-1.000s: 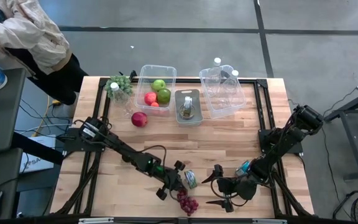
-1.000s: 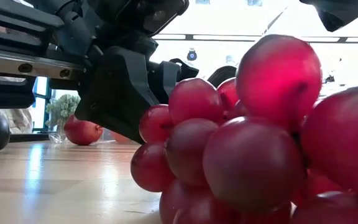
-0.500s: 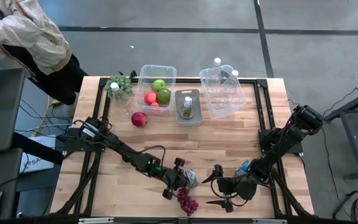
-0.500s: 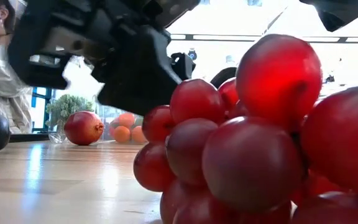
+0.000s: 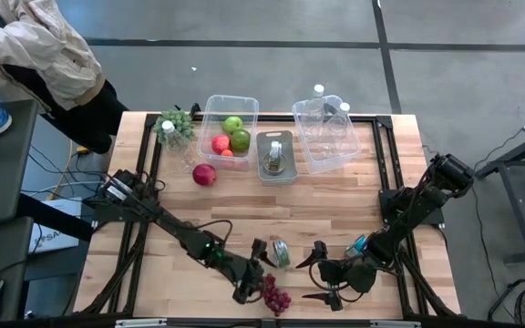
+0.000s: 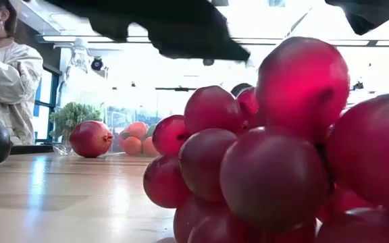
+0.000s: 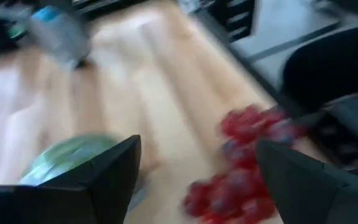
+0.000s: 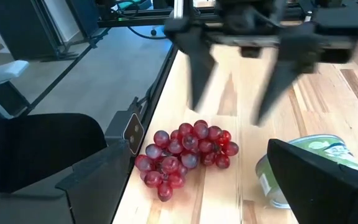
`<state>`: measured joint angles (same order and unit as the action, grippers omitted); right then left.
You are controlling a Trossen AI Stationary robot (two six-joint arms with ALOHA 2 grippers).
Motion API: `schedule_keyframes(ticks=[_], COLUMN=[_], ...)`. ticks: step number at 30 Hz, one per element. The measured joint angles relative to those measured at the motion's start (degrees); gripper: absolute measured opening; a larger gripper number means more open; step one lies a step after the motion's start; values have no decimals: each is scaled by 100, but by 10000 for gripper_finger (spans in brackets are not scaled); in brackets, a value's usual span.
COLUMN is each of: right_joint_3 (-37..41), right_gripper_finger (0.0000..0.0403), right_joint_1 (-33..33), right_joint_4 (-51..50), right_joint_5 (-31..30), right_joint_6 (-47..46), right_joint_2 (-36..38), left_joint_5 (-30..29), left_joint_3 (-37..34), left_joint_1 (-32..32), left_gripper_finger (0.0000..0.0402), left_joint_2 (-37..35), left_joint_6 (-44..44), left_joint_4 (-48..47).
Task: Pick & Place Food Item
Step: Put the grapes into the left transparent bin
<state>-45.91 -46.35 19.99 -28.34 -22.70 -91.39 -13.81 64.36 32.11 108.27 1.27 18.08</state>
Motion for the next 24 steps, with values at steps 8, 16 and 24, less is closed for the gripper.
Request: schedule_keyframes(ticks=[8, 16, 24], right_joint_3=[0, 0, 0], right_gripper_finger=[370, 370, 370], right_joint_1=[0, 0, 0], right_joint_4=[-4, -7, -13], right_joint_5=[0, 0, 0], right_joint_6=[2, 44, 36], right_joint_2=[0, 0, 0], left_joint_5=[966, 1080, 1628], left_joint_3=[2, 0, 0], left_joint_1=[16, -100, -154], left_gripper_finger=[310, 310, 286], left_joint_2=[346, 709, 867], left_joint_6=[-97, 294, 1044], left_joint_4=[174, 581, 532])
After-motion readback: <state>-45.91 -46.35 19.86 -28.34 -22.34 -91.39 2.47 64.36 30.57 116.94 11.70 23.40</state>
